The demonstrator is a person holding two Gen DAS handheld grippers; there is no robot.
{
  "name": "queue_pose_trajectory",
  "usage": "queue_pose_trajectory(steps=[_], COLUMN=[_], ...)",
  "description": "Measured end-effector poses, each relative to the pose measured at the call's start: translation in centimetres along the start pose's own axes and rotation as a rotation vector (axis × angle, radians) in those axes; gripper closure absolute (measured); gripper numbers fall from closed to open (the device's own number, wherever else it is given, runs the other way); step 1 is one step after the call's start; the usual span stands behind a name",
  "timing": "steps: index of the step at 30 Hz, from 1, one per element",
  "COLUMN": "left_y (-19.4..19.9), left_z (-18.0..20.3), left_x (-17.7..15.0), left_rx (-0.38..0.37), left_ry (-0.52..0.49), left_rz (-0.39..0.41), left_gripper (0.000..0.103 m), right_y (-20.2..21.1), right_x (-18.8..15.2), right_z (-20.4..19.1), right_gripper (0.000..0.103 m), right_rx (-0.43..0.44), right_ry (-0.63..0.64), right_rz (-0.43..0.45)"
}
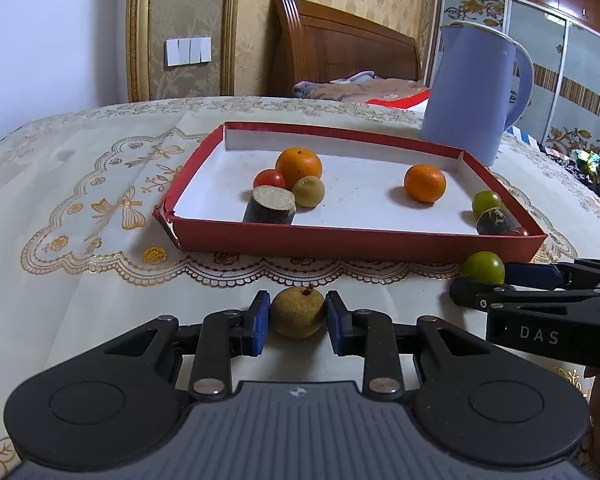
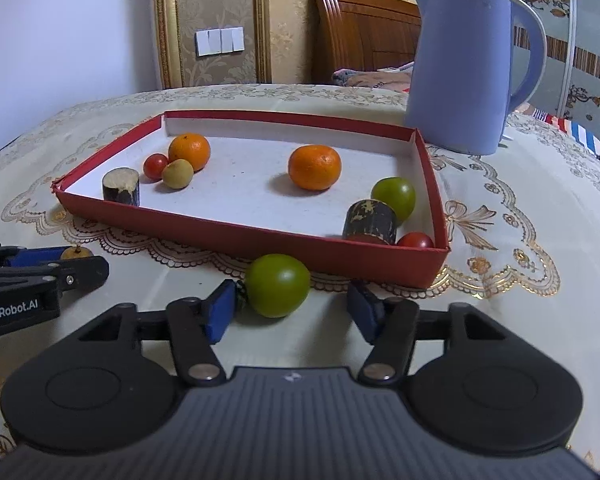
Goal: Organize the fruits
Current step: 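Close the left gripper on the brown pear while the right grasps another green tomato, then carry the brown pear and green tomato over the tray with left and right grippers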
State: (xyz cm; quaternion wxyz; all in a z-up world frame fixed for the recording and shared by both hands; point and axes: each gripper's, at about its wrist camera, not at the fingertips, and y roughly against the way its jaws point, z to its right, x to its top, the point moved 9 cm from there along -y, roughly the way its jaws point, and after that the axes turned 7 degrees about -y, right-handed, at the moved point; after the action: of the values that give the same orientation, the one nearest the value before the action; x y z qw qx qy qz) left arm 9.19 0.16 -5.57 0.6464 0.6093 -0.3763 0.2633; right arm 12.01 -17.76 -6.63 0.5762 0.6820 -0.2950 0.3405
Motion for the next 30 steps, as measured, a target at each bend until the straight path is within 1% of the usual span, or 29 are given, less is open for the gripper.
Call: queue_pose_trajectory(steps=[3, 6, 15, 18, 20, 22, 25, 28, 30], left_y=[0.0, 0.0, 0.1, 1.0, 1.7, 2.2, 2.4, 1.8, 1.1], left_z=[0.1, 0.2, 0.2, 0.1, 0.2, 0.2, 0.3, 0.5, 0.6], left_x=[-0.1, -0.1, 0.0, 0.5, 1.1, 1.7, 2.8, 3.8, 4.4], left_rx=[0.006, 0.008, 0.0, 0.009, -0.005, -0.022, -0.023, -0.023, -0.028], left_ry=[-0.01, -0.013, -0.009, -0.011, -0.002, 0.016, 0.022, 0.023, 0.03], left_rz=[-0.001, -0.001, 0.006, 0.055, 0.095, 0.123, 0.149, 0.146, 0.136], left_gripper=[0.074, 0.074, 0.074, 0.074, 0.074, 0.074, 0.074, 0.074, 0.074], right_y=[0.1, 0.1, 0.4, 1.4, 2.3, 3.0, 3.4, 2.8, 2.2], right_x=[0.0, -0.1, 0.0, 0.1, 0.4, 1.0, 2.3, 3.6, 4.1], right_z=[-0.4, -0.7, -0.4, 0.0, 0.2, 0.3, 0.4, 0.3, 0.2], right_gripper=[0.061, 0.068, 0.07, 0.07, 0.07, 0.07, 0.07, 0.07, 0.07], right_rx=[0.01, 0.02, 0.028, 0.034, 0.029, 0.033, 0.032, 0.021, 0.015], right_ry=[0.022, 0.031, 0.012, -0.003, 0.003, 0.006, 0.005, 0.011, 0.009], right_rz=[0.005, 0.007, 0.017, 0.05, 0.082, 0.108, 0.137, 0.152, 0.146])
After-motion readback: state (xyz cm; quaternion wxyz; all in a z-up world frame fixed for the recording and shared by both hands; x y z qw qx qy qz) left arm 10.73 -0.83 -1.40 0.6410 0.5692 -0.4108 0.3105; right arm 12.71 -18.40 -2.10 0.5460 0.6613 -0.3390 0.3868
